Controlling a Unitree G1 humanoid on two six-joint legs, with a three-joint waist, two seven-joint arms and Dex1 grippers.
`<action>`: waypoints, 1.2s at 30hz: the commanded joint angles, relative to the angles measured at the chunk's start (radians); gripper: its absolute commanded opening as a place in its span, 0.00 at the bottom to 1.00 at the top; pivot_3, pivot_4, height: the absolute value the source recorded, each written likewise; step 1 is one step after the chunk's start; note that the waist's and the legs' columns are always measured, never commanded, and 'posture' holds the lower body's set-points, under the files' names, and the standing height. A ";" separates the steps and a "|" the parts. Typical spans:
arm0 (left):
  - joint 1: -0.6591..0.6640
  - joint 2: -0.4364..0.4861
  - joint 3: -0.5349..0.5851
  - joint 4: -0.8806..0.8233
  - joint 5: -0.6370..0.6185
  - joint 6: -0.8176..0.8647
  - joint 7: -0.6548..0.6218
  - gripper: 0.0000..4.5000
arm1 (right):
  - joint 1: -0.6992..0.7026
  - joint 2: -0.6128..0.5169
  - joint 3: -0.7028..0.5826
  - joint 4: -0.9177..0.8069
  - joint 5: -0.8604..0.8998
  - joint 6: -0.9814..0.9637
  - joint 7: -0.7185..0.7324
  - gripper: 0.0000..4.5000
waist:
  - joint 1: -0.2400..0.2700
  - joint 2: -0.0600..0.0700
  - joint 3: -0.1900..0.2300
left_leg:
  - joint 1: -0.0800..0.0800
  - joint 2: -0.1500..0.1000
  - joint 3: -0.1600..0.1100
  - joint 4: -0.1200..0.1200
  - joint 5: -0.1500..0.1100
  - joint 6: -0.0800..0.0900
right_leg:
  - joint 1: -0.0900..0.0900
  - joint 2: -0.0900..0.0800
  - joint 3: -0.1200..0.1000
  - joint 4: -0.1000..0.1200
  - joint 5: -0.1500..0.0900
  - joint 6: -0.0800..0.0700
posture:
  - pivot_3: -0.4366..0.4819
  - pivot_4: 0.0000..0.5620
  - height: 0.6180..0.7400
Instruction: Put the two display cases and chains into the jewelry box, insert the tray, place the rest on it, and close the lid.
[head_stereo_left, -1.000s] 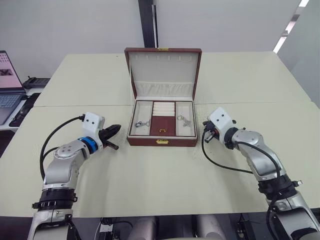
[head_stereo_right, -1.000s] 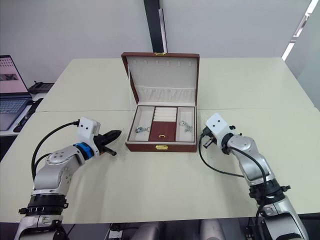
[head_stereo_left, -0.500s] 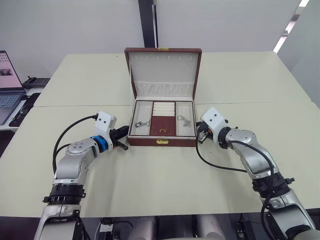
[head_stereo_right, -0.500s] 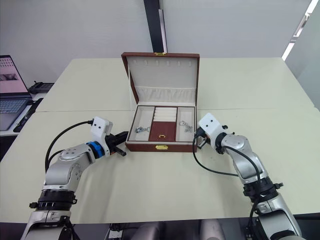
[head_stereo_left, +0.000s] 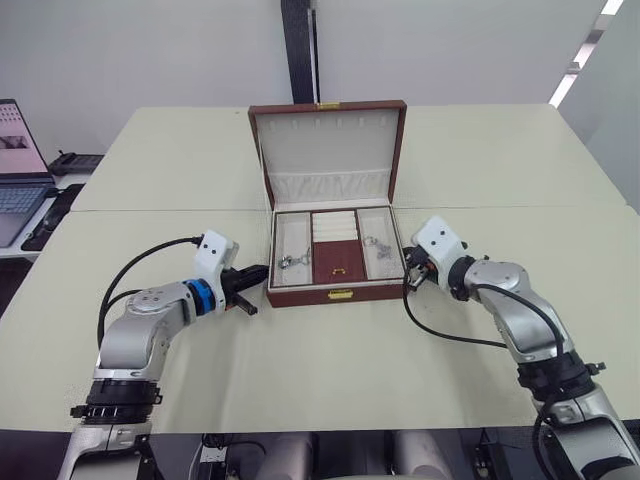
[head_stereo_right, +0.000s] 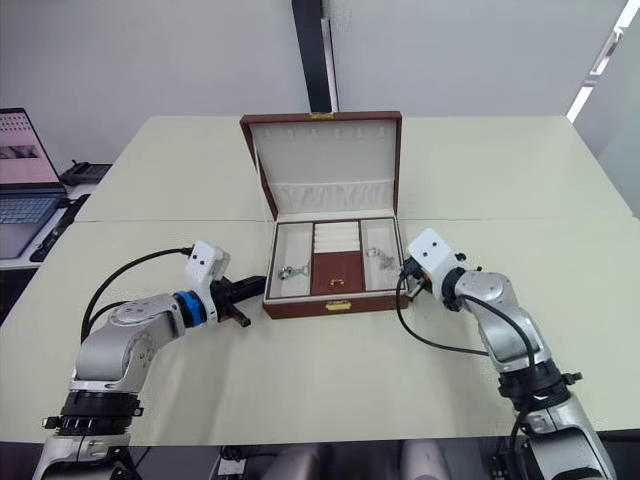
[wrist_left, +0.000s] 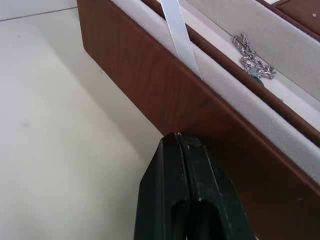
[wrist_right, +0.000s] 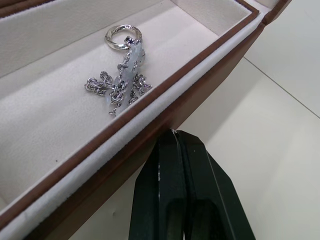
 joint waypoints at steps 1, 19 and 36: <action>0.007 -0.001 -0.023 -0.102 -0.064 0.017 -0.060 0.00 | 0.019 0.004 0.036 -0.106 0.075 0.008 0.085 0.01 | 0.000 0.000 0.000 | 0.000 0.000 0.000 0.000 0.000 0.000 | 0.000 0.000 0.000 0.000 0.000 0.000 | 0.48 0.27 1.00; 0.130 0.066 -0.031 -0.243 -0.134 0.110 -0.142 0.00 | 0.153 -0.112 0.033 -0.347 0.210 0.173 0.208 0.01 | 0.002 0.000 0.000 | 0.000 0.000 0.000 -0.001 0.000 0.000 | 0.001 0.000 0.000 -0.001 0.000 0.000 | 0.48 0.27 1.00; 0.183 0.099 -0.032 -0.308 -0.165 0.149 -0.167 0.00 | 0.200 -0.146 0.057 -0.427 0.259 0.233 0.222 0.01 | 0.003 -0.001 -0.001 | 0.001 0.001 0.000 -0.001 0.000 0.000 | 0.002 0.000 0.000 -0.001 0.000 0.000 | 0.48 0.27 1.00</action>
